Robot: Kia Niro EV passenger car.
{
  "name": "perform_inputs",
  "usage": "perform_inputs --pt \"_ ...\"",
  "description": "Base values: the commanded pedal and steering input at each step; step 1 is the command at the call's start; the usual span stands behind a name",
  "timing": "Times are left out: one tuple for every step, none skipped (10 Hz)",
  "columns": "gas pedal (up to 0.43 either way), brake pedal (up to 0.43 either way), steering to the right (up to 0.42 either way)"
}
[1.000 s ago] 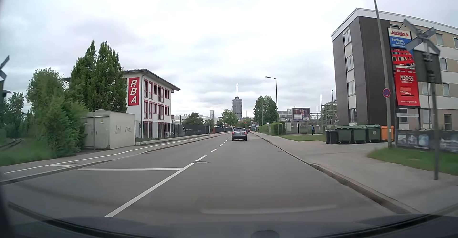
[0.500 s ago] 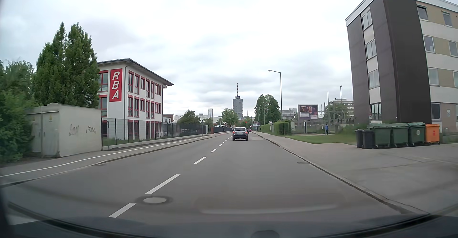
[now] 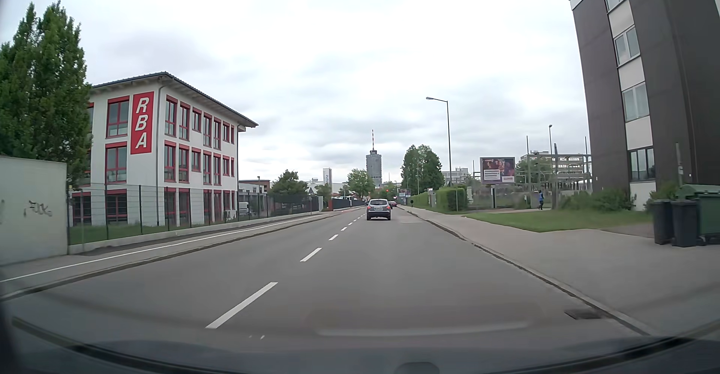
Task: Follow the waypoints while adhering to traffic rules and regulations
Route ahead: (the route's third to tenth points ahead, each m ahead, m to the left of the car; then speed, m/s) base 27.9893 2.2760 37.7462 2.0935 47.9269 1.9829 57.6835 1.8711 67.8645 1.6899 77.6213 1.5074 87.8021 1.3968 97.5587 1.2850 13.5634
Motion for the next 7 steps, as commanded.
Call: perform_inputs --pt "0.150 0.000 -0.001" --pt "0.150 0.000 -0.001" --pt "0.150 0.000 -0.001" --pt "0.150 0.000 -0.001" --pt "0.150 0.000 -0.001" --pt "0.150 0.000 -0.001" --pt "0.150 0.000 -0.001"
